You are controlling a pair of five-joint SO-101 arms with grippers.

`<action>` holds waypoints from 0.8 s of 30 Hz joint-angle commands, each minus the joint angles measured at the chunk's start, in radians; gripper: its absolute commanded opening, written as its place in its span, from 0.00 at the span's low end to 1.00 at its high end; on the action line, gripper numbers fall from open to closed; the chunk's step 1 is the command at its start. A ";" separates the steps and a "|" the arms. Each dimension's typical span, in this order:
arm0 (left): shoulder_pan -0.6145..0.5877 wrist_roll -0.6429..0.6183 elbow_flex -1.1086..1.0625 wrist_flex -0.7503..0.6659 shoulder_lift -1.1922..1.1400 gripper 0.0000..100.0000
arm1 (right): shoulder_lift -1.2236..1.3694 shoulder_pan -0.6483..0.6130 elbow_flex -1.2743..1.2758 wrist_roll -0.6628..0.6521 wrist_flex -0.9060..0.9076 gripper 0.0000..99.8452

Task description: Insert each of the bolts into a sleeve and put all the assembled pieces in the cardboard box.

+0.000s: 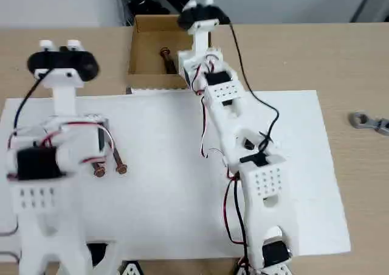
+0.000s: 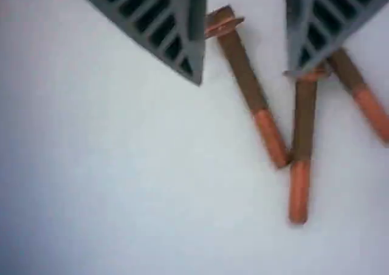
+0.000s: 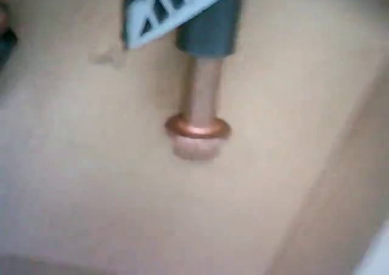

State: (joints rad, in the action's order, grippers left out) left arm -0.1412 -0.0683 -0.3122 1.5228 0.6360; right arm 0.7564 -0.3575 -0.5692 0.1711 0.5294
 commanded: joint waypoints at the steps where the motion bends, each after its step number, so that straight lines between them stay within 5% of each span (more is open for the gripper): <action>1: -0.051 -0.012 0.033 -0.025 -0.109 0.09 | -0.162 0.025 -0.049 0.041 0.163 0.15; 11: -0.051 0.078 0.041 -0.014 -0.276 0.09 | -0.392 0.053 -0.049 0.043 0.627 0.15; 24: -0.058 0.103 0.044 -0.020 -0.503 0.08 | -0.578 0.094 -0.049 0.043 0.969 0.15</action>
State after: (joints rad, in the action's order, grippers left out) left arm -0.1918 0.0253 -0.3122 1.5228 0.1419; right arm 0.2578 -0.2731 -0.5692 0.2002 1.4592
